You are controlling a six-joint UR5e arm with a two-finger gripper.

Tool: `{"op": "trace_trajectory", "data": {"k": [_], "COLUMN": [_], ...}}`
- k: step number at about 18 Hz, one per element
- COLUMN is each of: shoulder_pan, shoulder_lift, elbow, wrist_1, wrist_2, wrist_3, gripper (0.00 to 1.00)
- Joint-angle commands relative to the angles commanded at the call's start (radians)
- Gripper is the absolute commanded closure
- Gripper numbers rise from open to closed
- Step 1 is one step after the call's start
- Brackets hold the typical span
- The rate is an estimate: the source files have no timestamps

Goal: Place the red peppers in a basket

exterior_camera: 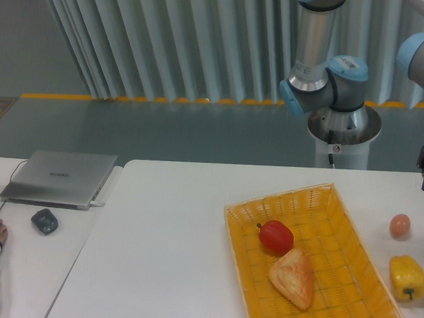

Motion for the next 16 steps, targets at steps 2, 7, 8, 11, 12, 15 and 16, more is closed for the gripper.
{"op": "trace_trajectory", "data": {"k": [2, 7, 8, 11, 12, 15, 16], "shoulder_pan": [0.0, 0.0, 0.0, 0.005, 0.002, -0.005, -0.006], "shoulder_lift": [0.0, 0.0, 0.005, 0.021, 0.026, 0.028, 0.025], "elbow": [0.0, -0.002, 0.0, 0.0, 0.0, 0.0, -0.005], "wrist_1": [0.0, 0.0, 0.0, -0.011, -0.021, -0.026, -0.025], "wrist_2": [0.0, 0.0, 0.0, 0.02, 0.043, 0.051, 0.051], "wrist_3": [-0.002, -0.003, -0.003, -0.003, -0.003, -0.017, -0.038], "gripper": [0.0, 0.0, 0.0, 0.0, 0.0, 0.0, 0.0]}}
